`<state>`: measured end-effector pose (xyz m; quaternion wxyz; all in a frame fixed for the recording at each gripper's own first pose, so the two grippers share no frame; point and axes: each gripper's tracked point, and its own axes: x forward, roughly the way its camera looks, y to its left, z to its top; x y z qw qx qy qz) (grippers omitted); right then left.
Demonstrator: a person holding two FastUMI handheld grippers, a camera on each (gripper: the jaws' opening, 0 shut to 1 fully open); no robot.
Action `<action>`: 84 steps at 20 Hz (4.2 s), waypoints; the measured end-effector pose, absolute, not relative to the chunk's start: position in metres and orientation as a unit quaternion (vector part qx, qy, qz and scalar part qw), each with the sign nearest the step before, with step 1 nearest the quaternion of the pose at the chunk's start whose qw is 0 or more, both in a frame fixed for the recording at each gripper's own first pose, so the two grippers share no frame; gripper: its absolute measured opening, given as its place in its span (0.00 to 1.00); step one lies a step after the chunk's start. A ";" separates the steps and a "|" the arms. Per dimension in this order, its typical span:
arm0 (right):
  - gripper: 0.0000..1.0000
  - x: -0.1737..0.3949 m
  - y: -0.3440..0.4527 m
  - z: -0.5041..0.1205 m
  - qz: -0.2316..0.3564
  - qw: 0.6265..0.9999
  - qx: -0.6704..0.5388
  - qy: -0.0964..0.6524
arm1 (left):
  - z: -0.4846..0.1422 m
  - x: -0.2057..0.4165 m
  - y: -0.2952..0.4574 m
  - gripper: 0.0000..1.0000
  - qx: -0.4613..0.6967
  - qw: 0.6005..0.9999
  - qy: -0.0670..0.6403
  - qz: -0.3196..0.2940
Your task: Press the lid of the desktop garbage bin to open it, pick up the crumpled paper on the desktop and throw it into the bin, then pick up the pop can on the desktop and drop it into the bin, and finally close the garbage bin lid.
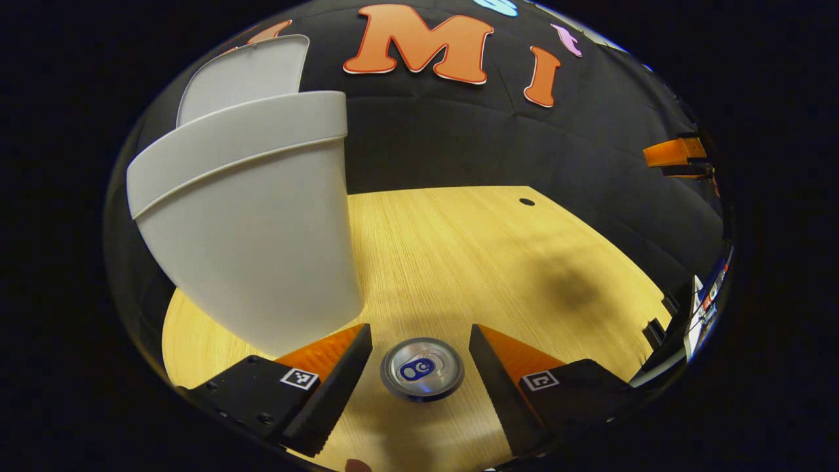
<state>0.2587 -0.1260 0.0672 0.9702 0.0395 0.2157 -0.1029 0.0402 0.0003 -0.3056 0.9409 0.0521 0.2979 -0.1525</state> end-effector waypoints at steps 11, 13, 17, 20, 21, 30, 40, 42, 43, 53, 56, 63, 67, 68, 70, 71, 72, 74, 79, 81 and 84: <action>0.97 0.261 -0.131 0.049 -0.102 0.963 0.063 0.243 | -0.353 0.033 0.010 0.97 0.077 0.908 0.389 -0.136; 0.97 0.260 -0.132 0.044 -0.104 0.961 0.062 0.248 | -0.354 0.032 0.010 0.84 0.080 0.905 0.393 -0.140; 0.97 0.258 -0.132 0.046 -0.100 0.962 0.061 0.247 | -0.333 0.035 0.010 0.83 0.073 0.912 0.379 -0.140; 0.97 0.259 -0.129 0.051 -0.093 0.963 0.066 0.243 | -0.286 0.035 0.011 0.83 0.066 0.924 0.346 -0.151; 0.97 0.259 -0.127 0.053 -0.090 0.964 0.066 0.242 | -0.270 0.033 0.005 0.83 0.063 0.929 0.332 -0.154; 0.97 0.261 -0.105 0.079 -0.065 0.972 0.063 0.218 | -0.074 0.036 -0.005 0.82 0.021 0.975 0.147 -0.166; 0.96 0.280 -0.083 0.092 -0.044 0.976 0.063 0.206 | 0.059 0.109 0.115 0.80 0.022 0.999 0.022 -0.043; 0.97 0.279 -0.086 0.089 -0.048 0.974 0.065 0.210 | 0.048 0.127 0.142 0.81 0.016 0.999 0.045 -0.018; 0.97 0.280 -0.086 0.088 -0.049 0.974 0.067 0.211 | 0.040 0.132 0.150 0.81 0.012 0.998 0.059 -0.010; 0.97 0.278 -0.083 0.078 -0.055 0.969 0.076 0.230 | -0.025 0.164 0.177 0.96 -0.059 0.989 0.132 0.004; 0.97 0.279 -0.080 0.077 -0.051 0.968 0.079 0.233 | -0.021 0.164 0.180 0.94 -0.051 0.991 0.126 0.011; 0.97 0.279 -0.067 0.074 -0.034 0.967 0.078 0.240 | 0.014 0.148 0.198 0.95 -0.004 0.996 0.075 0.041; 0.97 0.278 -0.063 0.074 -0.027 0.967 0.085 0.239 | 0.047 0.143 0.194 0.95 0.023 0.998 0.047 0.023; 0.97 0.278 -0.062 0.074 -0.026 0.967 0.088 0.239 | 0.055 0.144 0.191 0.94 0.026 0.999 0.046 0.013; 0.97 0.277 -0.060 0.076 -0.023 0.967 0.092 0.238 | 0.077 0.149 0.191 0.94 0.017 0.999 0.036 0.007; 0.97 0.277 -0.060 0.077 -0.021 0.967 0.094 0.237 | 0.102 0.155 0.197 0.94 0.017 1.000 0.022 0.014; 0.97 0.277 -0.060 0.078 -0.019 0.967 0.097 0.236 | 0.124 0.160 0.203 0.95 0.027 0.999 0.005 0.019; 0.97 0.275 -0.060 0.079 -0.017 0.967 0.101 0.234 | 0.158 0.176 0.215 0.95 0.044 0.998 -0.012 0.033; 0.96 0.271 -0.064 0.082 -0.019 0.966 0.111 0.232 | 0.201 0.228 0.223 0.94 0.067 0.997 0.004 0.030; 0.96 0.269 -0.066 0.082 -0.020 0.966 0.116 0.232 | 0.200 0.246 0.221 0.94 0.046 0.998 0.036 0.011; 0.96 0.268 -0.066 0.078 -0.020 0.965 0.114 0.236 | 0.185 0.276 0.230 0.95 0.031 0.994 0.106 -0.001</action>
